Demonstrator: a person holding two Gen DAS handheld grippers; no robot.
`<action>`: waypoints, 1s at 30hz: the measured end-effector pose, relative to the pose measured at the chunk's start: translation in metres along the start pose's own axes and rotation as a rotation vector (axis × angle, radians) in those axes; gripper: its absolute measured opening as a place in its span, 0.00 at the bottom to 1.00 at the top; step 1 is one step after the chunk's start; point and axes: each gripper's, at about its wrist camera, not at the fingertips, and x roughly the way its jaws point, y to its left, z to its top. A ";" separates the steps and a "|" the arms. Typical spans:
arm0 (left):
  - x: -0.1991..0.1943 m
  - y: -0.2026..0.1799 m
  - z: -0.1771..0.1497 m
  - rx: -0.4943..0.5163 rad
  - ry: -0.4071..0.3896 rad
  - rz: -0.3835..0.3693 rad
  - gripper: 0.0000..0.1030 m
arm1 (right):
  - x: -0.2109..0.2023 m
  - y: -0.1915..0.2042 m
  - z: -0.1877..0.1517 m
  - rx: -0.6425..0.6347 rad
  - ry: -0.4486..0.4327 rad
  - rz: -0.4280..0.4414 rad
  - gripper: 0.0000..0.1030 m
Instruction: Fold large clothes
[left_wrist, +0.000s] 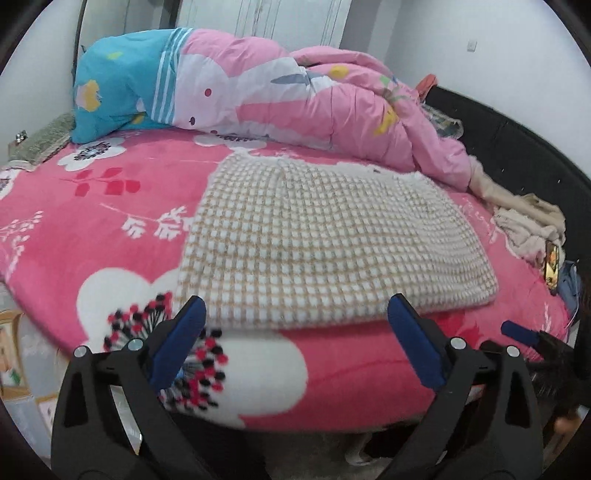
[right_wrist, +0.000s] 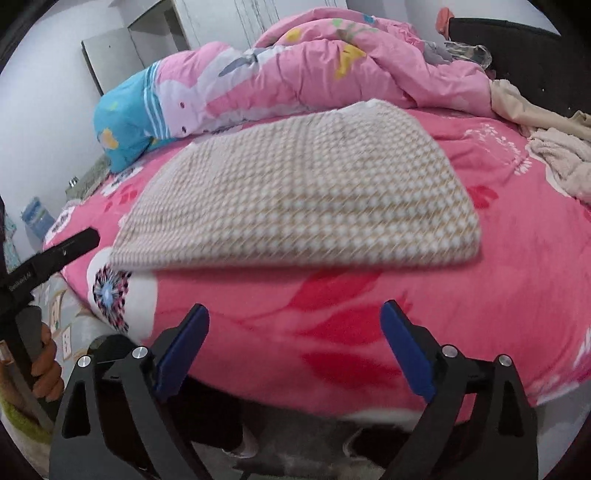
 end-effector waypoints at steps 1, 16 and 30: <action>-0.003 -0.002 -0.001 0.005 -0.001 0.018 0.93 | -0.003 0.003 -0.004 -0.008 -0.002 -0.014 0.90; -0.017 -0.035 -0.002 0.123 -0.015 0.226 0.93 | -0.022 0.020 0.001 -0.047 -0.061 -0.177 0.94; 0.001 -0.036 -0.012 0.059 0.110 0.241 0.93 | -0.006 0.025 -0.002 -0.066 0.013 -0.194 0.94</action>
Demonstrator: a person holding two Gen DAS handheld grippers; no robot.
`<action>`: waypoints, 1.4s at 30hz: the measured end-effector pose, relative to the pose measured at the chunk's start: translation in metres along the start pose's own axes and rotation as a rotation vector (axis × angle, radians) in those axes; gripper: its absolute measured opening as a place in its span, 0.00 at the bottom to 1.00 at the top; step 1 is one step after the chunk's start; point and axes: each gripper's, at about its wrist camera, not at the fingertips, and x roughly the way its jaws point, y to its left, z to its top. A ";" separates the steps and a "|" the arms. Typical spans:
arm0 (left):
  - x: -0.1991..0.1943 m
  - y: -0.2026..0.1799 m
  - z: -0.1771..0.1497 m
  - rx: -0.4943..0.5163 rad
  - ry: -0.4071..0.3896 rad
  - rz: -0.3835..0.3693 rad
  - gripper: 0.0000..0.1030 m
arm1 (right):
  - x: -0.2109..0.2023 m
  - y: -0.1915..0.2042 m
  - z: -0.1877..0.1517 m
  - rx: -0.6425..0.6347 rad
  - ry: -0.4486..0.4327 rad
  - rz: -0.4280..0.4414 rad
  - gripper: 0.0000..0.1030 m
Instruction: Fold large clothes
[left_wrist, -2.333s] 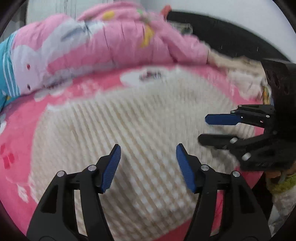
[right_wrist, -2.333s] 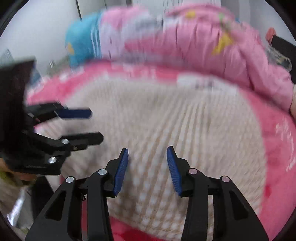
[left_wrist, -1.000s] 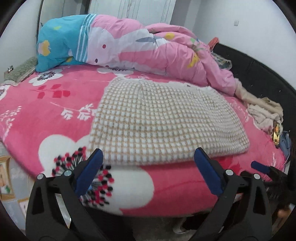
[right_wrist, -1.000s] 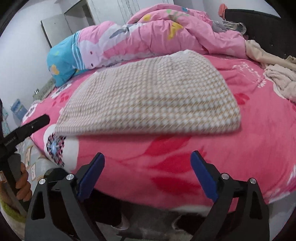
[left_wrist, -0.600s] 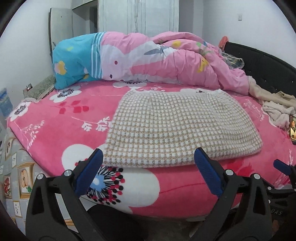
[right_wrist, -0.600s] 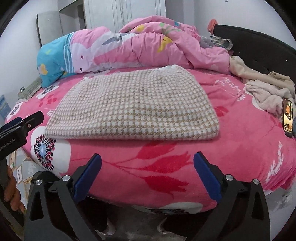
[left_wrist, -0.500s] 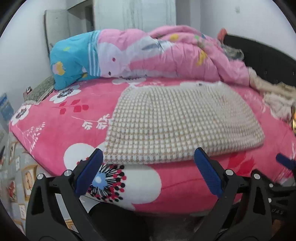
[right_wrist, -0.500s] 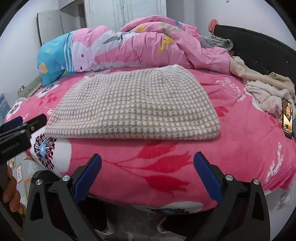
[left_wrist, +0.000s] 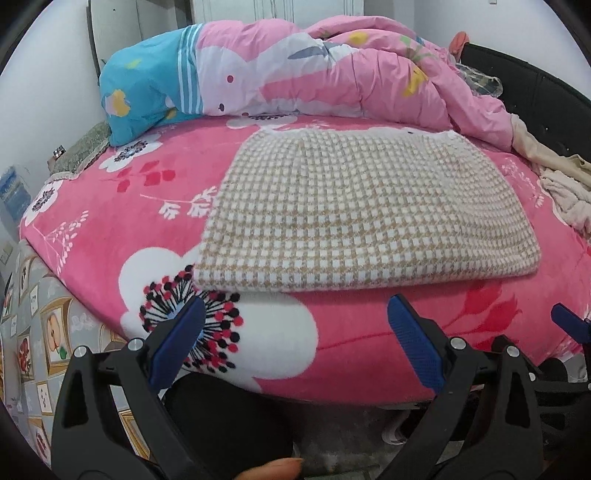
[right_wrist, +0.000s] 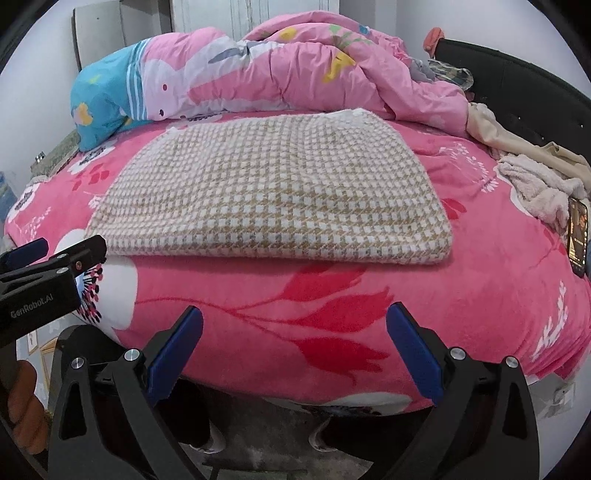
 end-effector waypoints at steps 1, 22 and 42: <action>0.001 0.000 -0.001 -0.001 0.006 -0.003 0.93 | 0.000 0.002 0.000 -0.005 0.002 -0.002 0.94; 0.000 0.001 -0.005 -0.019 0.023 -0.024 0.93 | -0.005 0.004 0.003 -0.030 -0.005 -0.030 0.94; 0.002 0.001 -0.005 -0.023 0.029 -0.029 0.93 | -0.008 0.001 0.006 -0.016 -0.014 -0.041 0.94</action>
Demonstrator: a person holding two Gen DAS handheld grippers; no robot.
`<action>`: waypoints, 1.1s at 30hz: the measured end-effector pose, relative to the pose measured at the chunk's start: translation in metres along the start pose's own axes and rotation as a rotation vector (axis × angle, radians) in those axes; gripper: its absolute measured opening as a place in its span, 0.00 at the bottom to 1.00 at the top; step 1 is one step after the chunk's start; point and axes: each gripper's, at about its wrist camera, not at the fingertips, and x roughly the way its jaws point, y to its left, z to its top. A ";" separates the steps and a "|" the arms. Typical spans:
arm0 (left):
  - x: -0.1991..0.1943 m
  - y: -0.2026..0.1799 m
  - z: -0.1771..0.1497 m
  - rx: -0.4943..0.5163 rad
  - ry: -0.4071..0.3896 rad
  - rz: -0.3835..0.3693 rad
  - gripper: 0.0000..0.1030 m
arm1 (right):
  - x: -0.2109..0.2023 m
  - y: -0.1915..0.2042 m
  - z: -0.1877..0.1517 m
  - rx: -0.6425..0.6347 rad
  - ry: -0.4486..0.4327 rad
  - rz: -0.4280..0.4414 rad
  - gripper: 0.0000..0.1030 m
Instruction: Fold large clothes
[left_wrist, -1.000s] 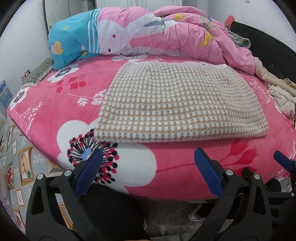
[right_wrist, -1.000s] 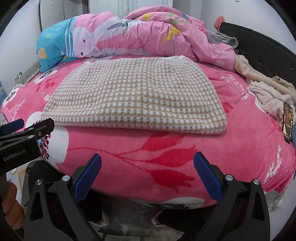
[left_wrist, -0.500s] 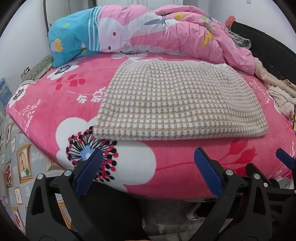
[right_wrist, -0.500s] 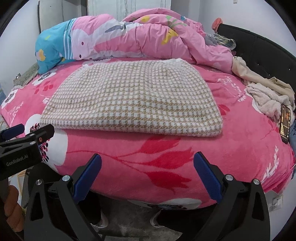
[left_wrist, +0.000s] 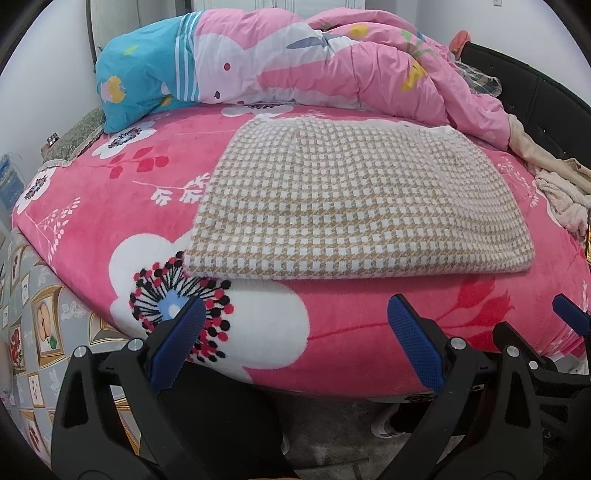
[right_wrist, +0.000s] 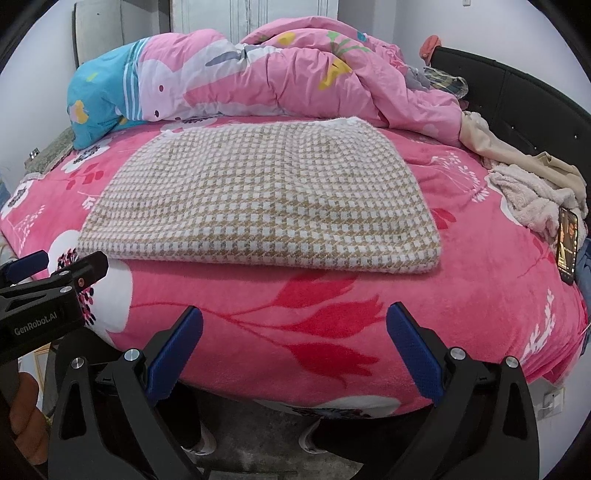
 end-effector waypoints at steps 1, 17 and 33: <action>0.000 0.000 0.000 0.000 0.000 0.001 0.93 | 0.000 0.000 0.000 -0.001 0.000 0.000 0.94; -0.001 -0.002 0.001 0.003 -0.001 0.000 0.93 | -0.001 0.000 0.000 0.004 -0.004 -0.014 0.94; -0.001 -0.001 0.003 0.001 -0.003 0.001 0.93 | -0.001 0.000 0.001 0.002 0.000 -0.017 0.94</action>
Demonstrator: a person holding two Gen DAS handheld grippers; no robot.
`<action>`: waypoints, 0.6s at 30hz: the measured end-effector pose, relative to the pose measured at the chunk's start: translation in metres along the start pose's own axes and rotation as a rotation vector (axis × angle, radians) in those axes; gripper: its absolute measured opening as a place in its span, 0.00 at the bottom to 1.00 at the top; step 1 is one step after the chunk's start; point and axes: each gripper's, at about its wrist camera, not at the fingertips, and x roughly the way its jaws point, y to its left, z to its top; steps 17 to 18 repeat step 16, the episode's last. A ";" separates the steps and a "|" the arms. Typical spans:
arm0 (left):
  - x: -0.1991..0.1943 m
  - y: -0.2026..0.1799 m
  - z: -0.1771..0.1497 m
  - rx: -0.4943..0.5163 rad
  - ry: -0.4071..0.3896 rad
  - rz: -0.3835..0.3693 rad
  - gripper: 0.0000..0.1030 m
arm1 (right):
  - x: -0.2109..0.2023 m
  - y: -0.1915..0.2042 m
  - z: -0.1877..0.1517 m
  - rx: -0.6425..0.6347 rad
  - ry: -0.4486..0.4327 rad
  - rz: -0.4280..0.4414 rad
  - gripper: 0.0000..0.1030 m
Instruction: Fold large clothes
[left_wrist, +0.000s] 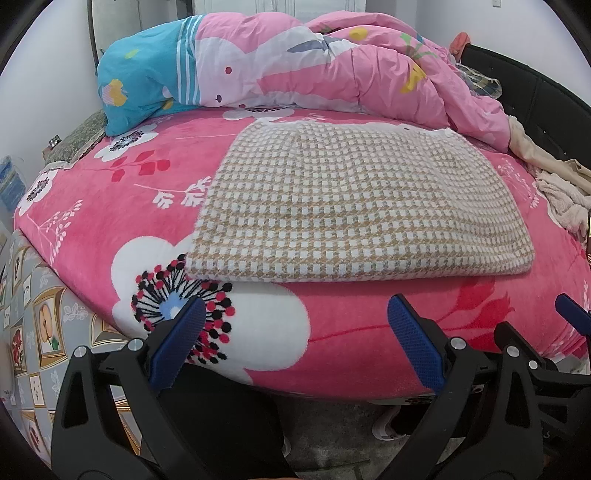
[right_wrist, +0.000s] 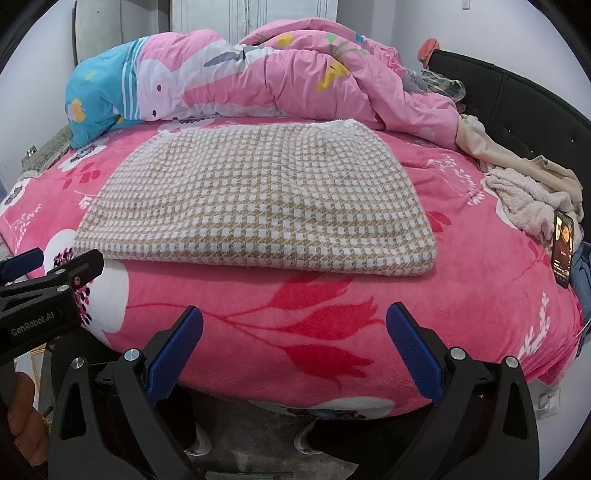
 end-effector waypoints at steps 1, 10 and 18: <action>0.000 0.000 -0.001 0.001 0.000 0.000 0.93 | 0.000 0.000 0.000 -0.001 0.000 -0.001 0.94; 0.000 0.000 0.000 -0.002 -0.001 0.001 0.93 | 0.002 -0.001 0.001 -0.005 0.003 0.000 0.94; 0.000 0.000 0.001 -0.003 0.002 0.001 0.93 | 0.003 -0.003 0.001 -0.006 0.004 0.000 0.94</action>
